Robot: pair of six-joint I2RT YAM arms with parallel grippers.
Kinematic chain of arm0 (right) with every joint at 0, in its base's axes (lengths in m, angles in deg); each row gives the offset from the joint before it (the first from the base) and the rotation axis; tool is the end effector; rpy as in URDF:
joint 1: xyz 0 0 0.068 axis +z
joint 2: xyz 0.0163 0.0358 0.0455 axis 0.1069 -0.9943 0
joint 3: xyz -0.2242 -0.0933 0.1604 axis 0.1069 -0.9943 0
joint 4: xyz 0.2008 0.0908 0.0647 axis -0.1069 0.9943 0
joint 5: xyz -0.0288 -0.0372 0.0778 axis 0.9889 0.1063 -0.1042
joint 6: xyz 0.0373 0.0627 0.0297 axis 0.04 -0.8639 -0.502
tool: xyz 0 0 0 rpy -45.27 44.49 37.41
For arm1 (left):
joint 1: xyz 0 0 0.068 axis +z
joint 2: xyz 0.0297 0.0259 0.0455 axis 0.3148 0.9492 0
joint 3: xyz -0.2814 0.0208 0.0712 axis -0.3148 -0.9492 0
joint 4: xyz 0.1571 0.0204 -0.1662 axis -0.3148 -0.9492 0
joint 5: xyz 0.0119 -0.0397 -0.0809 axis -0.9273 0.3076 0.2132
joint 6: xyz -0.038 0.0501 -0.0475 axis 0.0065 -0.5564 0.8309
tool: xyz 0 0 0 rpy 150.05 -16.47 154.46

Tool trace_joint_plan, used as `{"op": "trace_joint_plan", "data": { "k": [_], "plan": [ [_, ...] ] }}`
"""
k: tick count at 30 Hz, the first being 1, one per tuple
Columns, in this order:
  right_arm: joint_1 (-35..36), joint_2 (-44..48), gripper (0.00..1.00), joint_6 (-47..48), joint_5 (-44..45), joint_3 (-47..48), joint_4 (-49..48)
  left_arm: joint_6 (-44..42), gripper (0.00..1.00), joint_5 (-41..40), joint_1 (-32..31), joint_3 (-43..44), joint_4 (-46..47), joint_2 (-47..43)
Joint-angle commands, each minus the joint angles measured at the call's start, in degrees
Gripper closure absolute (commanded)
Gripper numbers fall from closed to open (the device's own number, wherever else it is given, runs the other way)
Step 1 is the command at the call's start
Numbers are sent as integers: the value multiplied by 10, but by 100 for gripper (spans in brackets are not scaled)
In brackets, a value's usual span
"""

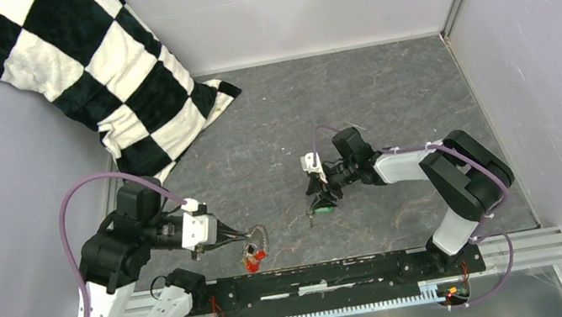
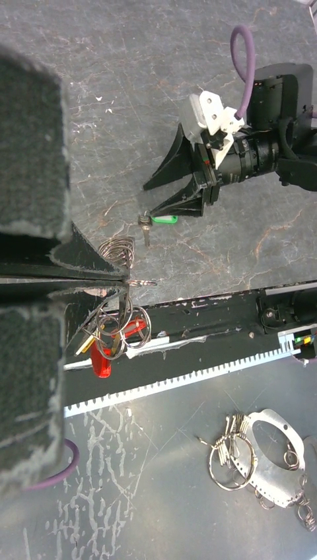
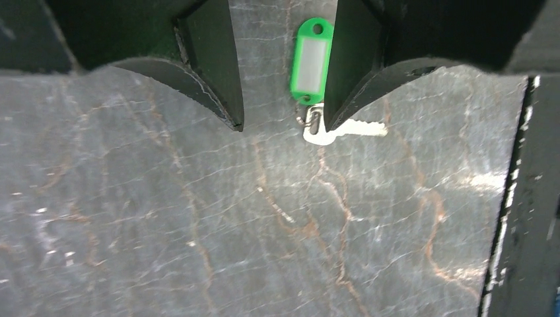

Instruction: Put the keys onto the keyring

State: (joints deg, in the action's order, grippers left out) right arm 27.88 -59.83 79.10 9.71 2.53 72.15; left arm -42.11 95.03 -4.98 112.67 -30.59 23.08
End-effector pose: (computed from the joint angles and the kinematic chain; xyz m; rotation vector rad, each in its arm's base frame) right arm 0.2128 0.2061 0.1706 -1.5400 1.6077 1.0353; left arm 0.0122 -0.0710 0.3561 1.5758 1.2458 -0.9688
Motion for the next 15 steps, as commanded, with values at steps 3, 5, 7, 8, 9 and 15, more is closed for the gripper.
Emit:
{"op": "trace_joint_plan", "data": {
  "k": [3, 5, 7, 8, 9, 15],
  "plan": [
    [-12, -29, 46, 81, -86, 44, 133, -12, 98, 6, -1, 18, 5, -3],
    [-13, -37, 46, 92, -92, 50, 151, -11, 98, 7, -2, 19, 5, -2],
    [-15, -47, 47, 97, -96, 57, 165, -11, 98, 7, -2, 19, 5, -3],
    [-15, -51, 47, 100, -98, 60, 172, -11, 98, 7, -2, 19, 5, -3],
    [-16, -55, 47, 105, -99, 65, 179, -11, 98, 6, -1, 19, 6, -4],
    [-16, -71, 49, 106, -95, 77, 186, -9, 98, 5, -2, 22, 6, -3]
  ]
}}
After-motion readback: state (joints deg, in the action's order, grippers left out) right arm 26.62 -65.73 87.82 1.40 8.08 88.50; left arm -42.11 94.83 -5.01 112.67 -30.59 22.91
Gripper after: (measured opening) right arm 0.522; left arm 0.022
